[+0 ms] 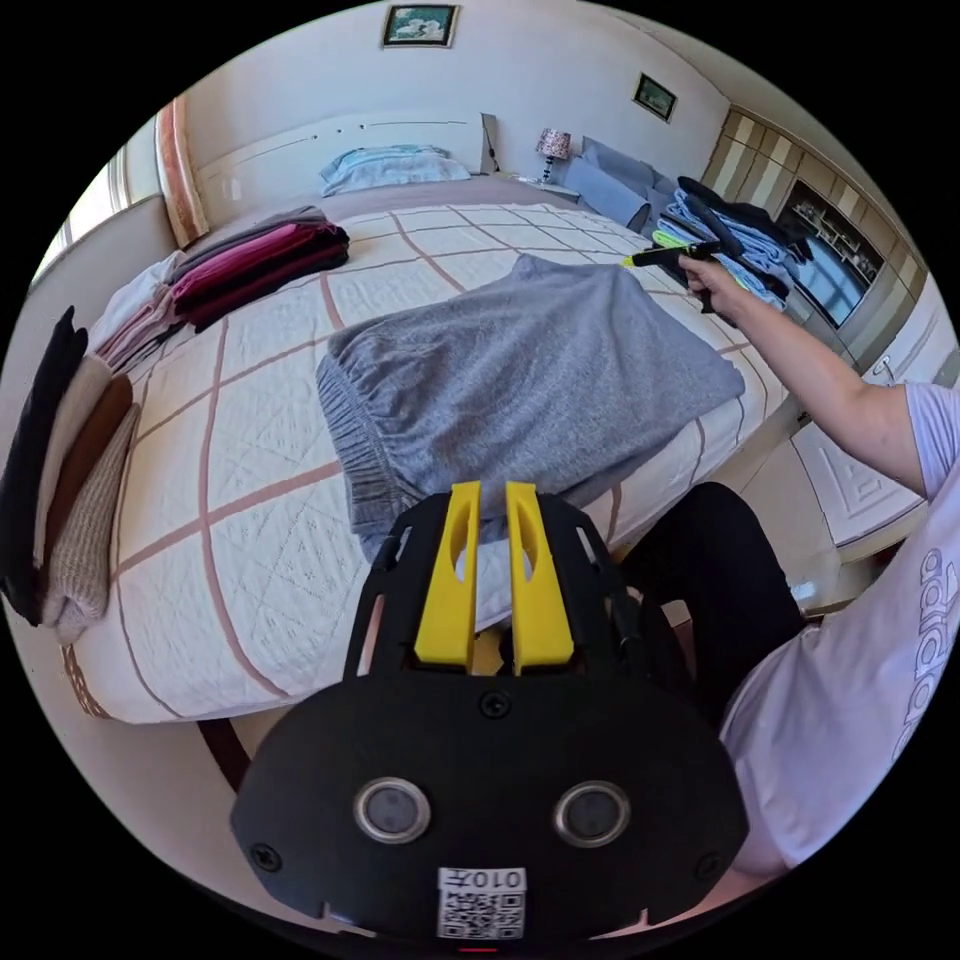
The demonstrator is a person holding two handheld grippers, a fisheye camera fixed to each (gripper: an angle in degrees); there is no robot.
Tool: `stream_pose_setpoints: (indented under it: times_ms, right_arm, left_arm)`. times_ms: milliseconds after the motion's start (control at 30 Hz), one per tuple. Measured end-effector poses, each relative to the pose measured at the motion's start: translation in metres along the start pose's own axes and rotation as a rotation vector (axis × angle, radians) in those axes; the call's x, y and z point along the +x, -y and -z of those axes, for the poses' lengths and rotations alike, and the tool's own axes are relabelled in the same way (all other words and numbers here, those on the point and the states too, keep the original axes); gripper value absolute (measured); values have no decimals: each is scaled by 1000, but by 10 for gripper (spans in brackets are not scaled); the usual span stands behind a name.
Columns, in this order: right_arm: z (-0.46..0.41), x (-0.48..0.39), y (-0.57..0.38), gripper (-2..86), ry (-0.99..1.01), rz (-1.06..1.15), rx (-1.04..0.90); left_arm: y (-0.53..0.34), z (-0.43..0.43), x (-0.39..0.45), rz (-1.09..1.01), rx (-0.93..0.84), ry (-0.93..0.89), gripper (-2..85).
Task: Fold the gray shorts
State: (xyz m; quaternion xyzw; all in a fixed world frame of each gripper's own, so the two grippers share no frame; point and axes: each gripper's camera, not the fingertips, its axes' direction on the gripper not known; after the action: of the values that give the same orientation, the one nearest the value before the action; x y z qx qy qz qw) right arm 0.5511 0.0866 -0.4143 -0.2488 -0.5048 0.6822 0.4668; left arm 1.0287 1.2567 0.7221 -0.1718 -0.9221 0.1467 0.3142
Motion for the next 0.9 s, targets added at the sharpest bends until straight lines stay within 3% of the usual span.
stream_pose_setpoints:
  times_ms: [167,333,400,500,600,667,733,900]
  right_arm:
    - [64,3,-115,41,95,-56,125]
    - [56,-26,-216,32,219,-100,147]
    - [33,-30,-228,34,204,-116,88]
    - [10,-19,-231,41,194,-157,-11]
    - [53,-9,-251,83,267,-199,212]
    - [65,-10,-275,132,228,-190,279]
    - [55,-17,-288,143,200,-127,266]
    - [7,-21,-301,146,223,-151,106]
  left_arm:
    - [-15,19,39,-103,89,62,43]
    - [5,-6,85,-246,102,10,48]
    - [18,-21,98,-287,93,-21,49]
    - [38,-72,106,-293,-62,-47,52]
    - [39,-66,93,-177,-47,-165,54]
    - [28,-42,104,-154,42,-69,56]
    - [8,-19,132,-195,135,-10,58]
    - [-5,-20,192,-320,131,-15,68]
